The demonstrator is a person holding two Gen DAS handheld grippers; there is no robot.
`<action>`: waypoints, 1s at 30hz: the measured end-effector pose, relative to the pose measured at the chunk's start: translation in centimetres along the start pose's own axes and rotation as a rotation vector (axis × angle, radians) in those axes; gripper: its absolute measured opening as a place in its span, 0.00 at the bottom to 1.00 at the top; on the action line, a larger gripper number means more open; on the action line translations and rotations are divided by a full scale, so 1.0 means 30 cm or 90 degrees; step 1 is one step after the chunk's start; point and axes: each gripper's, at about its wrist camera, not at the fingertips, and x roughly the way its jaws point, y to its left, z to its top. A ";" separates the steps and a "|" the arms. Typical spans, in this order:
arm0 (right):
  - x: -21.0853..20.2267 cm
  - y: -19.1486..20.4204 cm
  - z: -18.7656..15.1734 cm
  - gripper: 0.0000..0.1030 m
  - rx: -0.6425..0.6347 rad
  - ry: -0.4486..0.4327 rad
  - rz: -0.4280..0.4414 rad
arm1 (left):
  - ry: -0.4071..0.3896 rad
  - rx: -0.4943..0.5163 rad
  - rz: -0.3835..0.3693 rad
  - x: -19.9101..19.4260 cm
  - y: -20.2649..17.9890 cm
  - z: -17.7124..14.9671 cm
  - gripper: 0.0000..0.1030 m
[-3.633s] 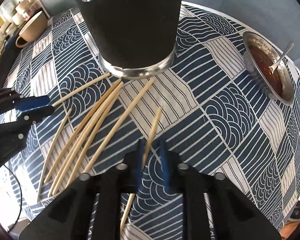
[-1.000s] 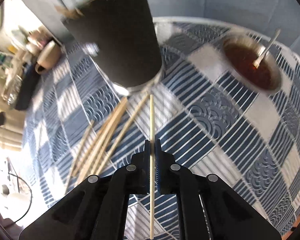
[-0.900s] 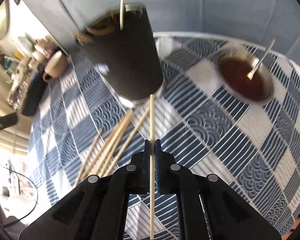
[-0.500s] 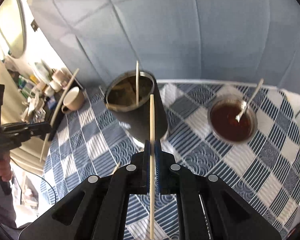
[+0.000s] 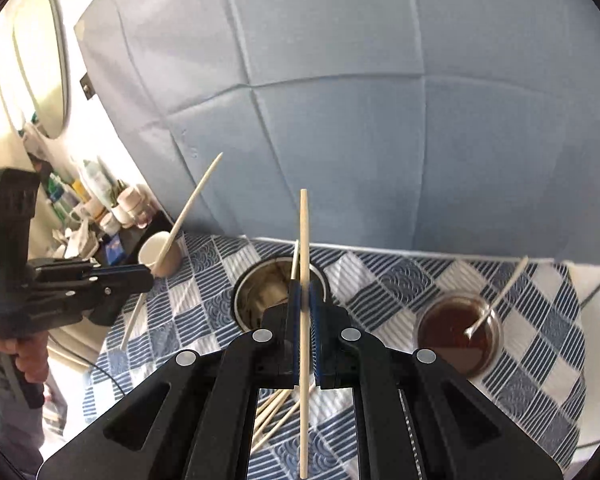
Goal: Organize utensils
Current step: 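Lower the sticks into the black holder and open both tools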
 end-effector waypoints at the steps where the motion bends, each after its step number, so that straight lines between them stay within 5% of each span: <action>1: 0.009 0.000 0.009 0.04 0.000 0.000 0.002 | -0.003 0.002 -0.006 0.018 0.001 0.018 0.05; 18: 0.143 -0.055 0.150 0.05 0.028 -0.092 0.093 | -0.101 0.017 -0.090 0.239 0.006 0.150 0.05; 30: 0.258 -0.133 0.121 0.05 0.112 -0.106 0.137 | -0.036 -0.021 -0.067 0.343 0.093 0.051 0.05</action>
